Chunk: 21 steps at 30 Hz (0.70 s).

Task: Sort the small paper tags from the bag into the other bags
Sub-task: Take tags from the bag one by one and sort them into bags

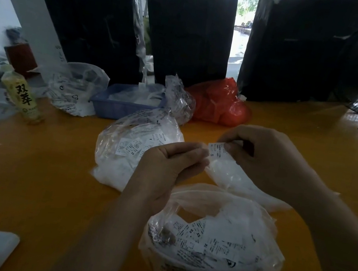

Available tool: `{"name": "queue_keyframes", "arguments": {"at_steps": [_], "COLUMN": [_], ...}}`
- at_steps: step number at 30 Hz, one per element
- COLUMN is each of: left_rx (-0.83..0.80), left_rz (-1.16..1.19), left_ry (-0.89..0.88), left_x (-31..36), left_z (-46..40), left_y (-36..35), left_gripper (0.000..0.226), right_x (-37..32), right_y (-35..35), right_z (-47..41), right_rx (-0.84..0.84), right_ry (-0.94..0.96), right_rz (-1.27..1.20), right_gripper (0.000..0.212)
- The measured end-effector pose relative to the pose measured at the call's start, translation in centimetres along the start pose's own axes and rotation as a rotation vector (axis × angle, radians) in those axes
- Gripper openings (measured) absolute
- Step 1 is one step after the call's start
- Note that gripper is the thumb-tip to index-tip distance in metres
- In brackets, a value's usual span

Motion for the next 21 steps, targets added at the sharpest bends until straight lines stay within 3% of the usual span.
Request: {"name": "queue_keyframes", "arguments": {"at_steps": [8,14,19,21], "left_rx": [-0.012,0.019,0.0,-0.008], "left_rz": [-0.188,-0.227,-0.262,-0.259], "left_ry": [-0.017,-0.075,-0.05,-0.059], "left_x": [0.3,1.1,0.5,0.7], "left_z": [0.3,0.2,0.3,0.2], "left_y": [0.2,0.6,0.6,0.6], "left_gripper": [0.026,0.051,0.027,0.028], "right_x": [-0.1,0.7,0.6,0.6], "right_y": [-0.8,-1.0,-1.5,-1.2], "right_z": [0.0,-0.1,0.0,0.0], "right_rx": [-0.042,-0.111,-0.162,-0.129], "right_ry": [-0.015,-0.046,-0.052,-0.049], "right_rz": [-0.088,-0.061,-0.059,-0.061], "right_gripper": [0.014,0.011,0.009,0.008]}}
Point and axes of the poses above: each hand's wrist, its own z-axis away from the middle knuckle, its own y-axis out of the back of the hand, x = y × z, the point moved 9 cm from there along -z, towards the middle knuckle, and after that the axes turned 15 degrees about -y, right-handed, at the moved point
